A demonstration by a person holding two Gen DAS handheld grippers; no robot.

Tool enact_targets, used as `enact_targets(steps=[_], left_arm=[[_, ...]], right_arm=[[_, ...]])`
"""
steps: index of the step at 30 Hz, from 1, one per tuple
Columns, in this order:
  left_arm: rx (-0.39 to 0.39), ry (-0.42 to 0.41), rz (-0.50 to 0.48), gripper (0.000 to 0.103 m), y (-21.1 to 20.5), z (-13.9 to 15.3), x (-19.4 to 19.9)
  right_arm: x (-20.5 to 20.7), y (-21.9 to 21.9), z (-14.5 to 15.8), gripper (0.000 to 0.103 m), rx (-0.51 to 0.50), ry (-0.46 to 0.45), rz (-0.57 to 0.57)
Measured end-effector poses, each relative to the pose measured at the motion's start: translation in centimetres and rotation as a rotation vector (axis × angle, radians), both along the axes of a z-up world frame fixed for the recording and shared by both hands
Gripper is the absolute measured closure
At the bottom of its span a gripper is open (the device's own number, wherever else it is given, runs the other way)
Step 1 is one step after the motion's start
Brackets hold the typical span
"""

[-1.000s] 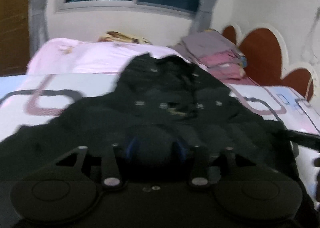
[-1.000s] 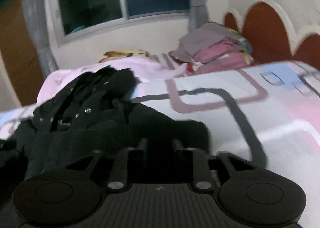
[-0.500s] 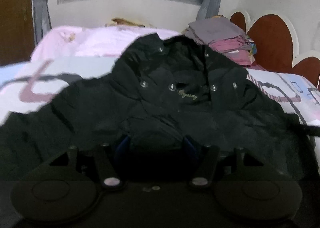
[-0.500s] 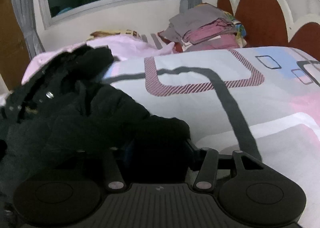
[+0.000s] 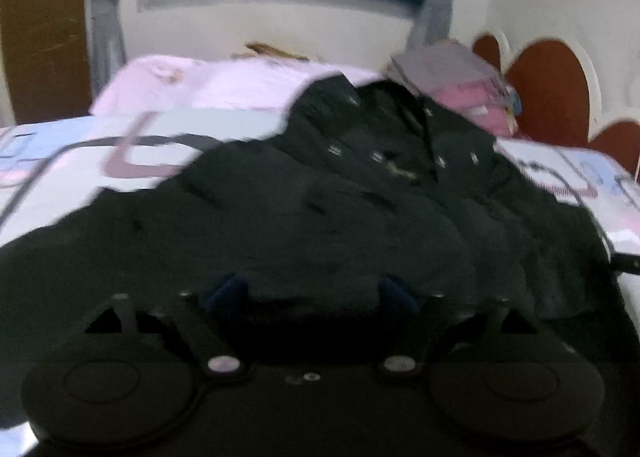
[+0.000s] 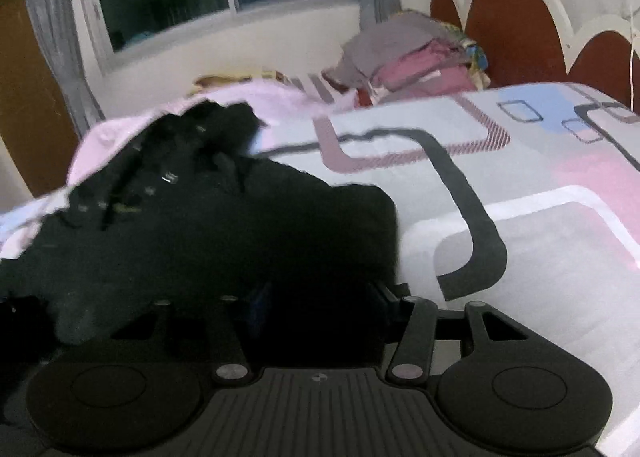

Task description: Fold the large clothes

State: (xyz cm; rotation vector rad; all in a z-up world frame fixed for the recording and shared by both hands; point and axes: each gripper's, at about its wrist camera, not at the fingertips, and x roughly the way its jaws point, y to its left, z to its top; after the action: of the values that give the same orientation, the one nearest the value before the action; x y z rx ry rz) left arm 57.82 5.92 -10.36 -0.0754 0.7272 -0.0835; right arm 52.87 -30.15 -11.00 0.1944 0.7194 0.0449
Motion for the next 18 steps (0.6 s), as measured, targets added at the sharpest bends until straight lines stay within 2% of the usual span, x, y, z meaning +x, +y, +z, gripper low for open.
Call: enact_targets(steps=[2,4,7,14,18], left_arm=[[-0.018,-0.022,0.042,0.014,2.4,0.7,-2.0],[-0.027,-0.033,0.108,0.015,5.6,1.0,-4.0],[-0.067,-0.032,0.237,0.026,11.4,1.0,-7.3],[-0.133,-0.083,0.479,0.030,21.0,1.3,-13.4],[-0.222,-0.075,0.597,0.038,25.2,0.7,-16.2]], right_arm=[[-1.6,1.1,0.9,0.052,0.015,-0.002,0.010],[-2.9,2.8,1.4,0.052,0.020,-0.003,0.026],[-4.1,5.8,1.8,0.052,0.041,0.005,0.060],[-4.7,13.1,2.0,0.052,0.031,0.004,0.155],[-4.5,16.2,1.9,0.052,0.025,0.005,0.197]])
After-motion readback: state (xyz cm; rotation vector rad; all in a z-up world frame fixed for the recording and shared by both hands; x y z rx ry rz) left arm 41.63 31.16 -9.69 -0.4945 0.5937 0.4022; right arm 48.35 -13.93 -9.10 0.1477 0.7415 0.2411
